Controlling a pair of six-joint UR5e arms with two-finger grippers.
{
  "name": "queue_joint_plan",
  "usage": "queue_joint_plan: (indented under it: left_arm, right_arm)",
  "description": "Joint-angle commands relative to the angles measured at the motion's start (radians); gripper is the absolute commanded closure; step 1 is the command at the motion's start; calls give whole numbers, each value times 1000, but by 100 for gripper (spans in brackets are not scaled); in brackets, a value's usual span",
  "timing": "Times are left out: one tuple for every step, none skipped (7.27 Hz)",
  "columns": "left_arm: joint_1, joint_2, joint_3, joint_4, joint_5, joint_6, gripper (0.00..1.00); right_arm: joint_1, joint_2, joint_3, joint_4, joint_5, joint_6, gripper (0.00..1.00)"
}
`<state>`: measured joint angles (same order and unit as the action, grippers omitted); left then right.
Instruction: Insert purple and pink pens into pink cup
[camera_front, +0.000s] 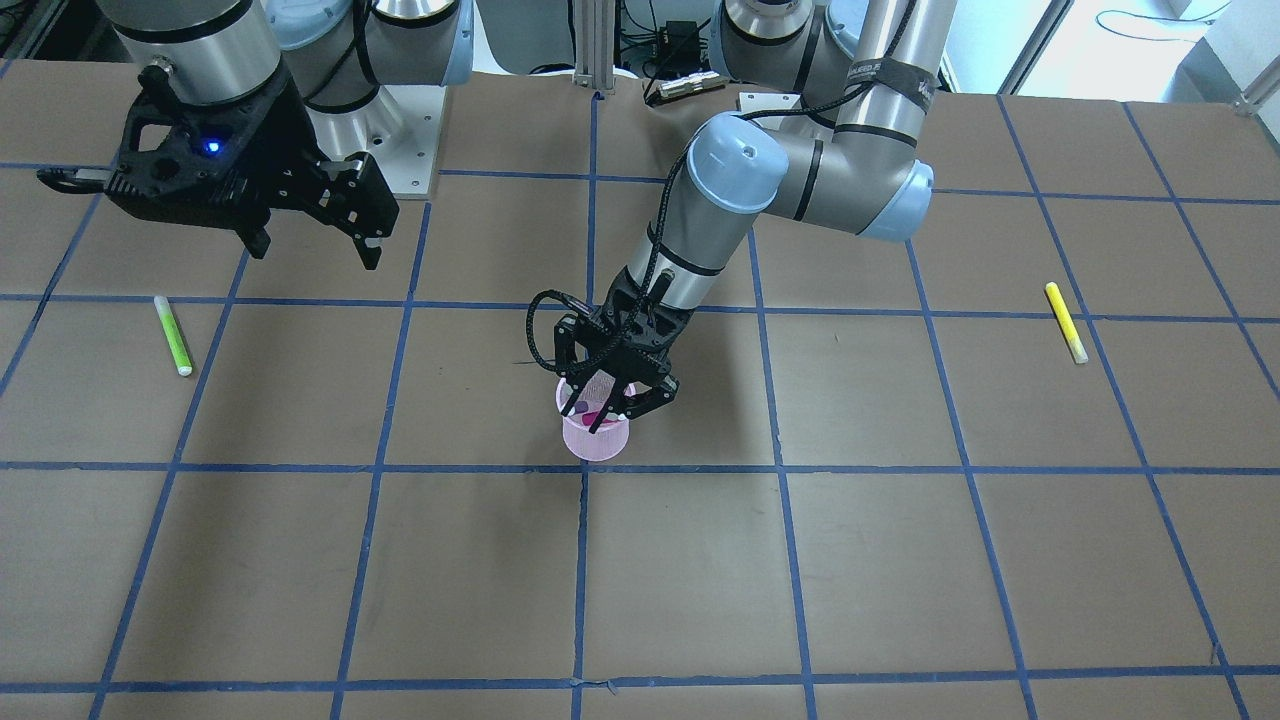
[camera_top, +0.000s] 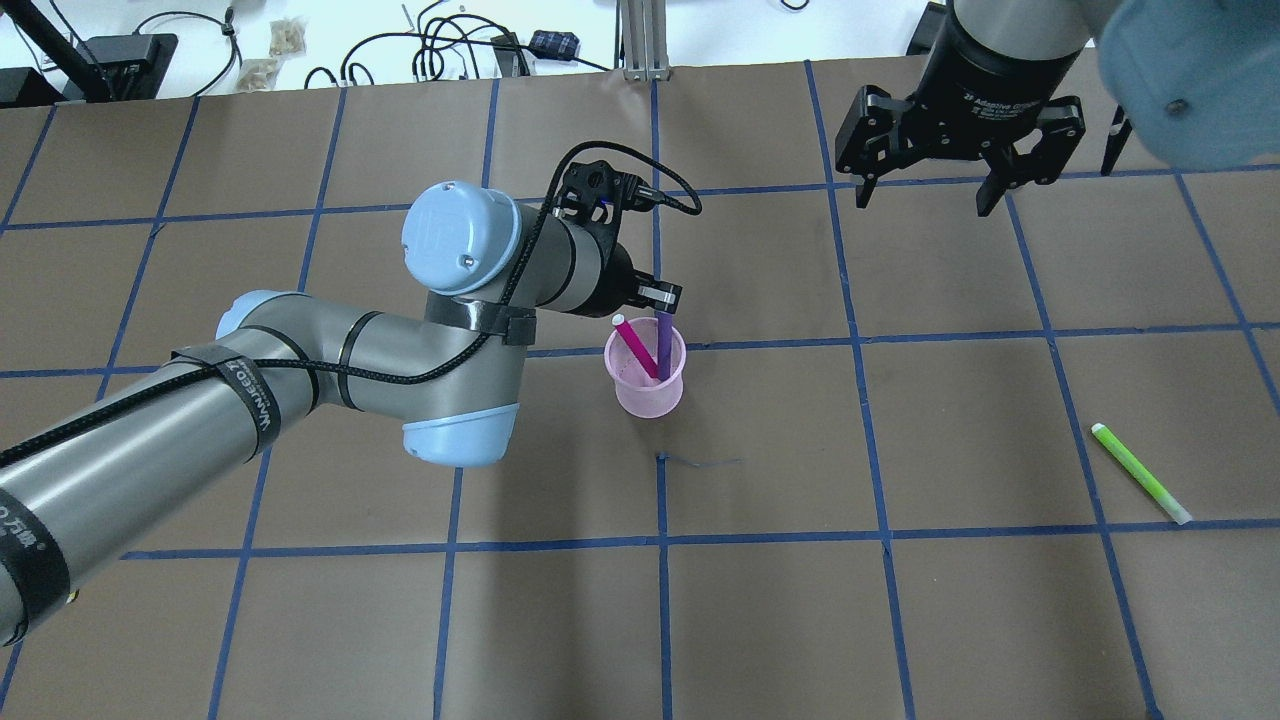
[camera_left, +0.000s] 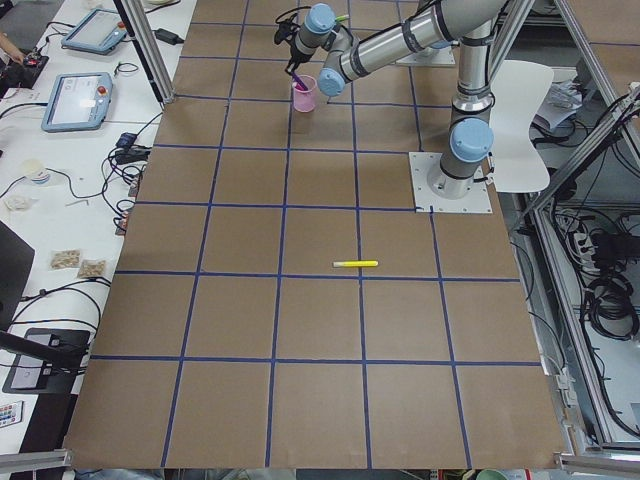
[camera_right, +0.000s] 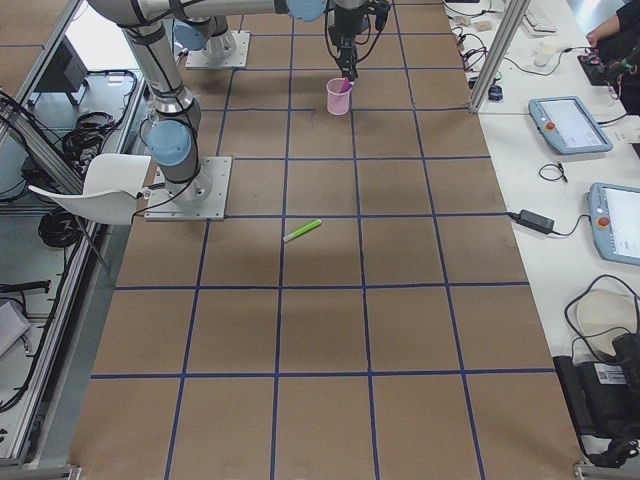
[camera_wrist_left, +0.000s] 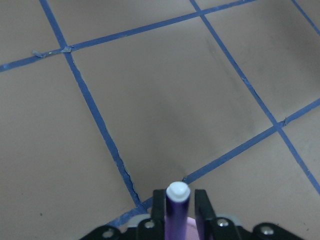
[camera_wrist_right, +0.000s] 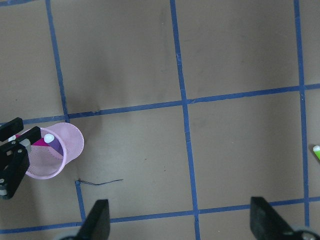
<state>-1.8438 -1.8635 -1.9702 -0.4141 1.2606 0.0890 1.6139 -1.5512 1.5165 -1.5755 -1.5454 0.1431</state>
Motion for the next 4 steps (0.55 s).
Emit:
queue_joint_plan:
  left_arm:
    - [0, 3, 8, 0, 17, -5, 19]
    - [8, 19, 30, -24, 20, -5, 19]
    - [18, 35, 91, -169, 54, -3, 19]
    - [41, 50, 222, -413, 97, 1, 15]
  right_arm:
    - [-5, 0, 1, -1, 15, -27, 0]
    - [-6, 0, 1, -1, 16, -28, 0]
    - [-6, 0, 1, -1, 15, -33, 0]
    - [-8, -3, 1, -1, 15, -36, 0]
